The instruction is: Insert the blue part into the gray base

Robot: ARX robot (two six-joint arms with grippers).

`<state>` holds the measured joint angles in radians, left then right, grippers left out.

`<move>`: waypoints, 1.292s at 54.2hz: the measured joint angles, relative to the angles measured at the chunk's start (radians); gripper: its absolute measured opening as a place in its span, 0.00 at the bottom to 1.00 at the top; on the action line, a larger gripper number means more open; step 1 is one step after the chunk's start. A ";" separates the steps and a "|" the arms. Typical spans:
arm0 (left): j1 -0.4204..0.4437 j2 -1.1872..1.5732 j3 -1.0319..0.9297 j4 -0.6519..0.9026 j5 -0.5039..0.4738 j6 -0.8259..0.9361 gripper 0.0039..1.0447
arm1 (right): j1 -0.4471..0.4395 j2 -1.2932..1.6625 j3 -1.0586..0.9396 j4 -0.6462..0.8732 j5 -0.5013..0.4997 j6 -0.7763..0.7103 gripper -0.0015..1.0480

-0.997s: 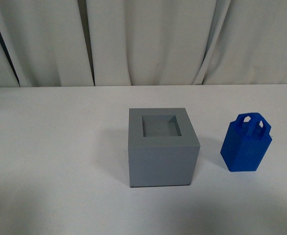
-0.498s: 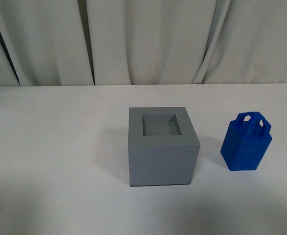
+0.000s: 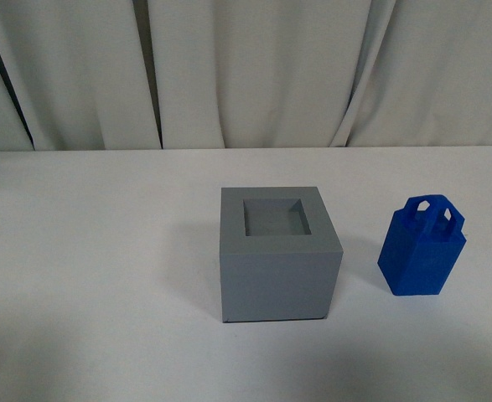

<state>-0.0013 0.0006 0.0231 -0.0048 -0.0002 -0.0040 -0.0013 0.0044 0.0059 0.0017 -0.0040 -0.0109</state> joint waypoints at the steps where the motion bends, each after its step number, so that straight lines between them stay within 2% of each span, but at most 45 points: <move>1: 0.000 0.000 0.000 0.000 0.000 0.000 0.94 | 0.000 0.000 0.000 0.000 0.000 0.000 0.93; 53: 0.000 0.000 0.000 0.000 0.000 0.000 0.94 | 0.000 0.000 0.000 0.000 0.000 0.000 0.93; 55: 0.000 0.000 0.000 0.000 0.000 0.000 0.94 | -0.014 0.012 0.004 -0.016 -0.052 -0.012 0.93; 60: 0.000 0.000 0.000 0.000 0.003 0.000 0.94 | -0.169 0.185 0.075 -0.149 -0.508 -0.112 0.93; 63: 0.000 0.000 0.000 0.000 0.001 0.000 0.94 | -0.213 0.272 0.083 -0.151 -0.676 -0.154 0.93; 66: 0.000 0.000 0.000 0.000 -0.001 0.000 0.94 | -0.223 0.325 0.083 -0.132 -0.781 -0.174 0.93; 70: 0.000 0.000 0.000 0.000 -0.001 0.000 0.94 | -0.214 0.378 0.103 -0.101 -0.803 -0.196 0.93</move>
<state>-0.0013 0.0006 0.0231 -0.0048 -0.0010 -0.0040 -0.2153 0.3824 0.1085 -0.0998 -0.8074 -0.2070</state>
